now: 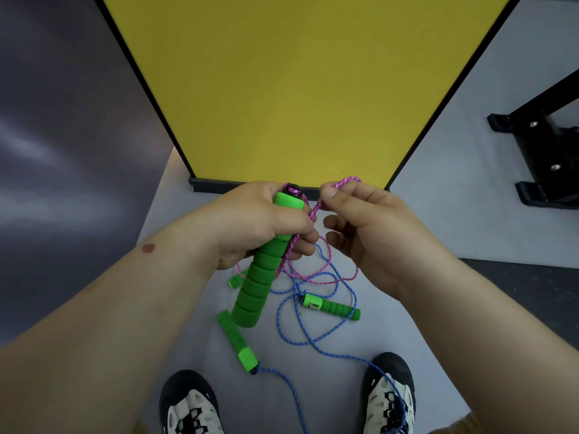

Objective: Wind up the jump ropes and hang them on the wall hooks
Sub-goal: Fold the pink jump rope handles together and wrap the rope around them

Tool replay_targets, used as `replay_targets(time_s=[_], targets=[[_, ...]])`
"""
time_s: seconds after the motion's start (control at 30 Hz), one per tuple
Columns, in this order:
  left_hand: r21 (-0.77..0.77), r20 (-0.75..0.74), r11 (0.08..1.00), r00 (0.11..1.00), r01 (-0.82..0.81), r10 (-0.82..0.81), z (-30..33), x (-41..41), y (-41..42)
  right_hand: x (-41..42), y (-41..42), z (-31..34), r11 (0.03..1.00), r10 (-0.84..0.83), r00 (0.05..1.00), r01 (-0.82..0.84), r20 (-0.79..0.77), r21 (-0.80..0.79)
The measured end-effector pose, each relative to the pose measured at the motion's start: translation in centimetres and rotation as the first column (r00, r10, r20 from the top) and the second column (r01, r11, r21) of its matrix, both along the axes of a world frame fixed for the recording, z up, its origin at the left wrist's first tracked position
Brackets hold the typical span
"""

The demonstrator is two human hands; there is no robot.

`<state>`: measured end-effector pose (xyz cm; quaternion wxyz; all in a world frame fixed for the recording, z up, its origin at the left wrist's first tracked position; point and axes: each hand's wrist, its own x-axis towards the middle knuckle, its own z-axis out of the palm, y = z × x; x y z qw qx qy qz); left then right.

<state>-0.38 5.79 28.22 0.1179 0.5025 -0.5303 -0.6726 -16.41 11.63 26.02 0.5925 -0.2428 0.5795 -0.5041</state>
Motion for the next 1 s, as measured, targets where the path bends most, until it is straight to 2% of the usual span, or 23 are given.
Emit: replay_targets(time_s=[0.1, 0.27, 0.33, 0.47, 0.57, 0.63, 0.87, 1.0], targets=[[0.001, -0.009, 1.0, 1.0, -0.008, 0.008, -0.1, 0.0, -0.1, 0.1, 0.0, -0.1, 1.0, -0.003, 0.999, 0.003, -0.047, -0.012], [0.0, -0.014, 1.0, 1.0, -0.005, 0.005, 0.0, 0.1, 0.0, -0.8, -0.4, 0.1, 0.982, -0.185, 0.981, 0.183, -0.054, -0.034], [0.002, -0.015, 1.0, 1.0, -0.003, 0.003, 0.1, 0.1, 0.0, -0.9, -0.5, 0.1, 0.978, -0.209, 0.977, 0.208, -0.048, -0.033], [0.006, -0.013, 1.0, 1.0, -0.011, 0.011, 0.1, 0.1, 0.0, -0.3, -0.2, 0.0, 0.997, -0.075, 0.997, 0.075, -0.003, 0.0], [0.004, -0.02, 1.0, 1.0, 0.0, 0.0, 0.0, 0.1, 0.0, 0.4, 0.1, -0.2, 0.998, 0.065, 0.996, -0.065, -0.053, -0.002], [0.001, -0.018, 1.0, 1.0, 0.002, -0.002, 0.0, 0.1, 0.0, 0.4, 0.0, -0.3, 0.999, 0.049, 0.996, -0.05, -0.073, -0.011], [-0.001, -0.021, 1.0, 1.0, 0.004, -0.004, 0.0, 0.1, -0.1, -1.0, -0.5, 0.2, 0.982, -0.185, 0.981, 0.182, -0.06, -0.054], [-0.002, -0.018, 1.0, 1.0, 0.005, -0.005, 0.1, 0.1, 0.0, -0.6, -0.3, 0.2, 0.992, -0.126, 0.992, 0.126, -0.021, -0.027]])
